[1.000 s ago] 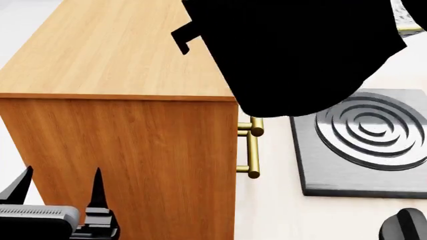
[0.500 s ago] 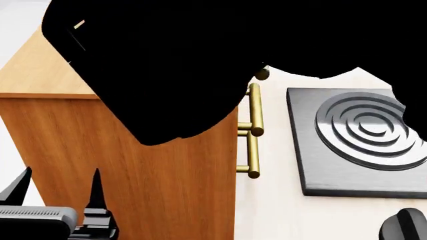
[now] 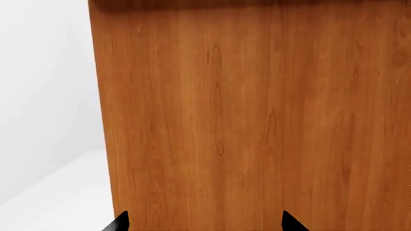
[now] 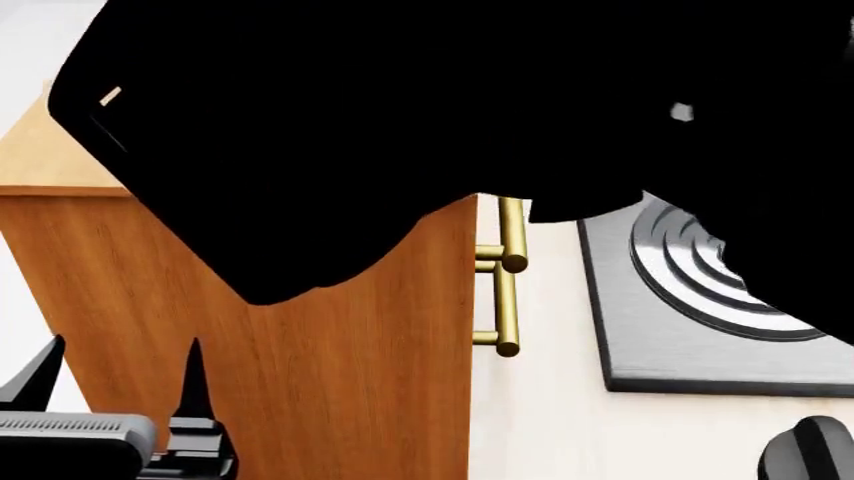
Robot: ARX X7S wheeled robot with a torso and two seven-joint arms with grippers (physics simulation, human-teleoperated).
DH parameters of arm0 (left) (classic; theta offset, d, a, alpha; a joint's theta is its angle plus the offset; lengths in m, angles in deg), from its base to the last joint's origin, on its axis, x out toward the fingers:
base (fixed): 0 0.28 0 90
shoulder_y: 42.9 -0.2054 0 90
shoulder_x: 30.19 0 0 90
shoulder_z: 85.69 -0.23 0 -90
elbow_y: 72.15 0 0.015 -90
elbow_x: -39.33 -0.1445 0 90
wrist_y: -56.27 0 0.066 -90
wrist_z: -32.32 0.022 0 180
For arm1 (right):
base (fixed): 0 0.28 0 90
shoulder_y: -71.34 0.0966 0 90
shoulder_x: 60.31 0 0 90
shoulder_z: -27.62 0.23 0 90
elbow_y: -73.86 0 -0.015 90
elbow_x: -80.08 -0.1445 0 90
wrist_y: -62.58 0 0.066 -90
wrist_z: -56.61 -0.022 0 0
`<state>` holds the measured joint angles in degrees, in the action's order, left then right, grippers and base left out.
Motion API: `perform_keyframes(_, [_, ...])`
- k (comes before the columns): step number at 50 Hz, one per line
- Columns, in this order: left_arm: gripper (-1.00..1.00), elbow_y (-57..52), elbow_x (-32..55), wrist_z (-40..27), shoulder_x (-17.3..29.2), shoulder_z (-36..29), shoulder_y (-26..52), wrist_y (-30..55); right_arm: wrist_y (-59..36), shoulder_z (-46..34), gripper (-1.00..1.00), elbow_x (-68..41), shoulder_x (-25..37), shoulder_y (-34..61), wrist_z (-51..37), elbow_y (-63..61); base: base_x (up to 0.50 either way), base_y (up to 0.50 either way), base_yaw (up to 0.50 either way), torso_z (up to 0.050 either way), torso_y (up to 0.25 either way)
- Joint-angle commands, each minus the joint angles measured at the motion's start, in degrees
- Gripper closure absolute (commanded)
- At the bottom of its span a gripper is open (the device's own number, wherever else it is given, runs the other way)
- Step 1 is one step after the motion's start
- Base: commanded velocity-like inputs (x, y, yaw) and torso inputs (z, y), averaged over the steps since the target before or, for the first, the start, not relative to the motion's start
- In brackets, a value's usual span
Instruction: Put the bowl on the top of the cabinet.
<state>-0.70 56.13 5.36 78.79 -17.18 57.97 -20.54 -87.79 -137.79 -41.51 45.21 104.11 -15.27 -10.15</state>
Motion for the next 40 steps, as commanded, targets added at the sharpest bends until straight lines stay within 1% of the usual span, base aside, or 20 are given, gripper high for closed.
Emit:
perform_keyframes(1, [-1.0, -0.38, 0.11, -0.25, 0.1, -0.27, -0.13, 0.19, 0.82, -0.16, 1.0, 4.77, -1.01, -2.68, 2.62, -0.2, 0.0, 0.0, 0.0, 0.0, 0.0])
perform_keyframes(10, [-1.0, 0.42, 0.21, -0.13, 0.22, -0.17, -0.37, -0.69, 1.35, -0.77, 1.0, 7.26, -3.26, -4.31, 5.07, 0.15, 0.0, 0.0, 0.0, 0.0, 0.001])
perform_keyframes(26, [-1.0, 0.97, 0.42, -0.13, 0.3, -0.32, -0.26, -1.08, 3.64, -1.04, 1.0, 12.85, -3.68, -8.49, 10.65, -0.88, 0.0, 0.0, 0.0, 0.0, 0.0])
perform_keyframes(40, [-1.0, 1.17, 0.53, -0.29, 0.53, -0.29, -0.62, -1.65, 4.53, -2.72, 1.0, 15.01, -6.15, -11.18, 11.59, -0.39, 0.0, 0.0, 0.0, 0.0, 0.001])
